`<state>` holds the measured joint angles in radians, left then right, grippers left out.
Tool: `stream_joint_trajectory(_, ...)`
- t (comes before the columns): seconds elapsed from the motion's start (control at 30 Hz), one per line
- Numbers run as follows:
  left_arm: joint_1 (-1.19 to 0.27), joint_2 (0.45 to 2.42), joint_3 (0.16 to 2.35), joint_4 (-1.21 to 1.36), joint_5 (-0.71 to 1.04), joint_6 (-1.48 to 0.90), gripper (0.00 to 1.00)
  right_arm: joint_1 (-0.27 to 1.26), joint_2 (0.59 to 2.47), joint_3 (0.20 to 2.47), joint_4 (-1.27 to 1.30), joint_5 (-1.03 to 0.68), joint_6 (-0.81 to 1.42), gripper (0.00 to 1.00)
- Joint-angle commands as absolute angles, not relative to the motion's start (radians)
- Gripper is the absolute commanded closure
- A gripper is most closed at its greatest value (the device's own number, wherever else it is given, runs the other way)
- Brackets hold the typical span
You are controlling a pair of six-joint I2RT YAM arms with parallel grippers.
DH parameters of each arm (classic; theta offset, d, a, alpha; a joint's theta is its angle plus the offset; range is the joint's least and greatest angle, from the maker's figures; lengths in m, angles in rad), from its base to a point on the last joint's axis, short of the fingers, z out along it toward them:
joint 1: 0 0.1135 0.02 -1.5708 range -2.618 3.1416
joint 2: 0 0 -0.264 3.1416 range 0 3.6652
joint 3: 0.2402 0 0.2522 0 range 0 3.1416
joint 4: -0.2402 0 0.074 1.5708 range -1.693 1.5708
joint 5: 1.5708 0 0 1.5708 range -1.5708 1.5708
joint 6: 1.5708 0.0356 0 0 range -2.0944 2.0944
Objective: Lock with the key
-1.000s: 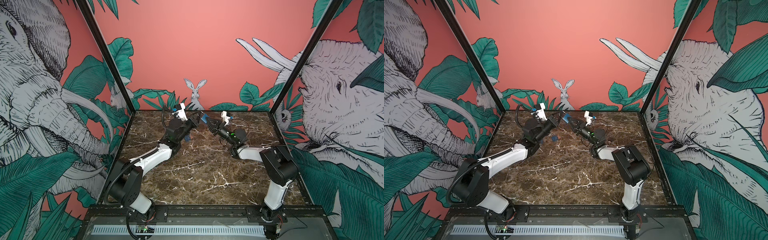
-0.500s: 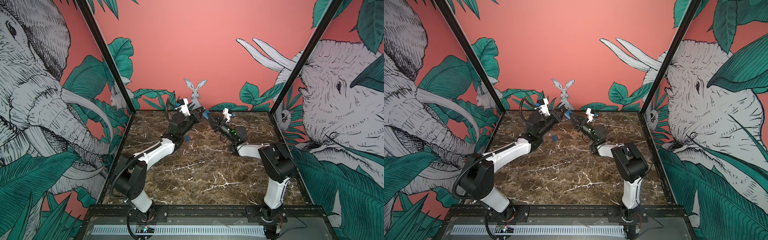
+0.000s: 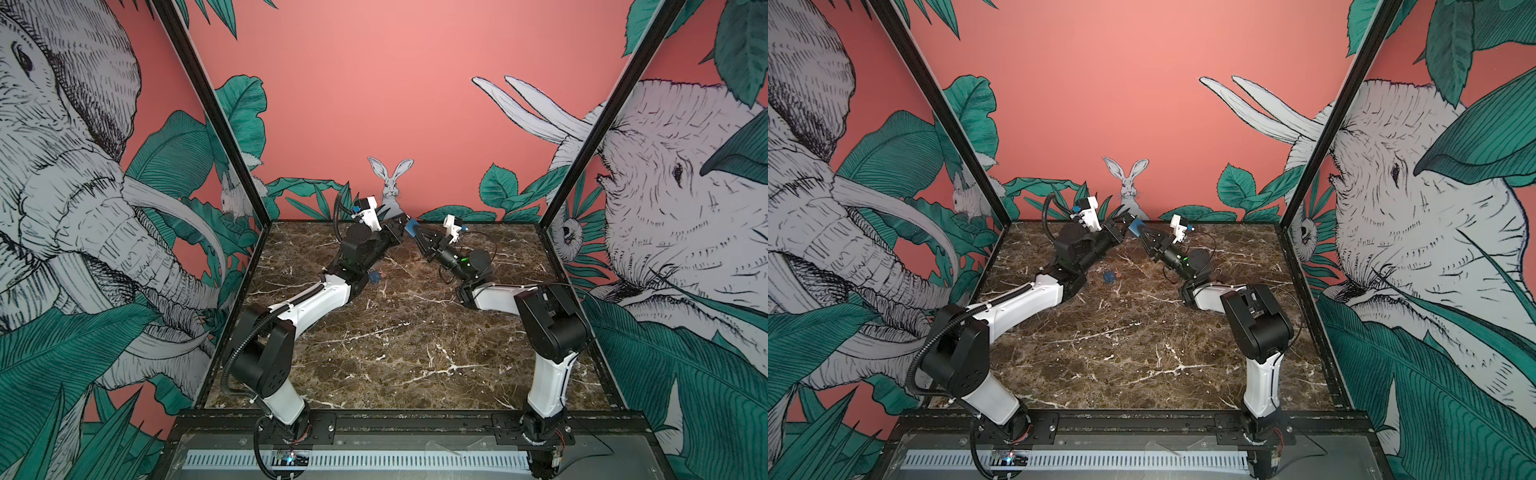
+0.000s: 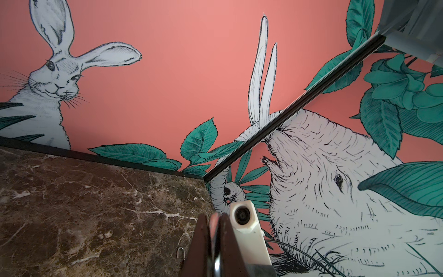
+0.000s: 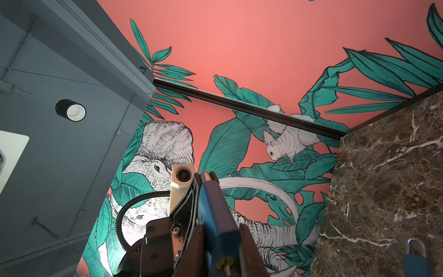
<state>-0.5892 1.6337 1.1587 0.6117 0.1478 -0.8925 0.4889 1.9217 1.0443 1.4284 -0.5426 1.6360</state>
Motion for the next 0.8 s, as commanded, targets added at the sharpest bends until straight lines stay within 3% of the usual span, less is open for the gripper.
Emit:
stream_joint_trajectory(0.0, -0.756, 1.685, 1.152, 0.373, 0.611, -0.890, 1.00, 0.595, 1.932, 1.098, 1.408, -0.697, 1.585, 0.81)
stream_joint_trajectory(0.37, -0.553, 1.688, 1.209, 0.330, 0.560, -0.913, 1.00, 0.565, 1.891, 0.925, 1.408, -0.599, 1.562, 0.53)
stream_joint_trajectory(0.77, -0.477, 1.707, 1.258, 0.301, 0.559, -0.894, 1.00, 0.509, 1.805, 0.760, 1.408, -0.563, 1.540, 0.40)
